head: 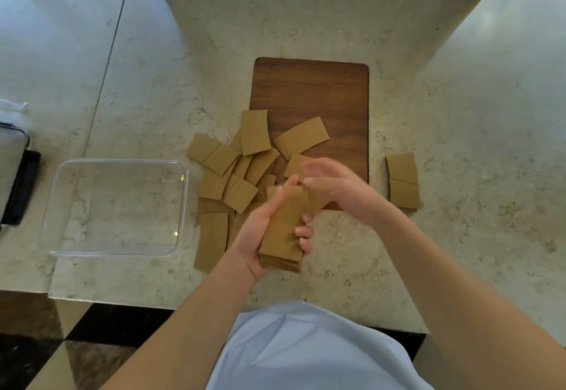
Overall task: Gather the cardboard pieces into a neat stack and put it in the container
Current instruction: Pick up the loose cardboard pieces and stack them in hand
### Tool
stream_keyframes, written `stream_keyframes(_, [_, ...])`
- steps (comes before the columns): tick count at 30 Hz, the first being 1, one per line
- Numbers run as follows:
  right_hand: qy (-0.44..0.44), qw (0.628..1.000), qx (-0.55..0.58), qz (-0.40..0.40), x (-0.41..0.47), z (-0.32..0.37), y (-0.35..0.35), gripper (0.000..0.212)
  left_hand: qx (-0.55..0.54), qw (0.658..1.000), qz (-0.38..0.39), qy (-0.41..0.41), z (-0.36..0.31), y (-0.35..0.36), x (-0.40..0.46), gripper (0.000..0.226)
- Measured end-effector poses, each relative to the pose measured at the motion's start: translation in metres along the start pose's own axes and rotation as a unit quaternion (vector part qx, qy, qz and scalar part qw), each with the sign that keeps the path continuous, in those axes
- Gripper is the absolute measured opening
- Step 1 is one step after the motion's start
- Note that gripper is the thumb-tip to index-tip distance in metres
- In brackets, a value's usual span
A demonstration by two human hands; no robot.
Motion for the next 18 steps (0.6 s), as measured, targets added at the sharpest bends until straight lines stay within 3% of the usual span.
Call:
stream_keyframes(1, [0.045,0.995,-0.027,-0.081,0.007,-0.016,-0.016,0.065,-0.009,1.000,0.000,0.005,-0.004,0.001,0.001,0.046])
stream_keyframes(2, [0.079,0.978,-0.129,-0.144,0.014,-0.027,-0.026,0.067,-0.014,1.000,-0.002,0.018,-0.009,0.000,0.000,0.045])
stream_keyframes(4, [0.092,0.929,-0.310,-0.181,0.024,-0.038,-0.026,0.073,-0.010,0.999,-0.014,0.039,-0.013,-0.001,0.001,0.047])
stream_keyframes(5, [0.081,0.916,-0.347,-0.183,0.028,-0.039,-0.023,0.073,-0.007,0.998,-0.029,0.049,-0.015,-0.004,0.002,0.048])
stream_keyframes(11, [0.045,0.906,-0.366,-0.207,0.032,-0.033,-0.026,0.064,-0.013,0.989,-0.098,0.108,-0.022,-0.024,0.002,0.046])
stream_keyframes(14, [0.036,0.939,-0.296,-0.170,0.021,-0.037,-0.023,0.062,-0.003,0.984,-0.130,0.121,-0.021,-0.034,0.002,0.046])
stream_keyframes(16, [0.045,0.980,-0.145,-0.129,0.009,-0.041,-0.021,0.052,0.014,0.983,-0.153,0.105,-0.019,-0.041,0.003,0.047])
stream_keyframes(18, [0.069,0.993,0.068,-0.069,-0.004,-0.044,-0.014,0.032,0.049,0.979,-0.186,0.062,-0.014,-0.048,0.004,0.048])
Point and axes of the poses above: each hand's wrist, its own x-axis towards the middle knuckle, its own y-axis out of the palm, z = x × y, the point moved 6 cm from there along x, towards the middle knuckle, and after that the axes turned 7 degrees about -x, right-handed, at the moved point
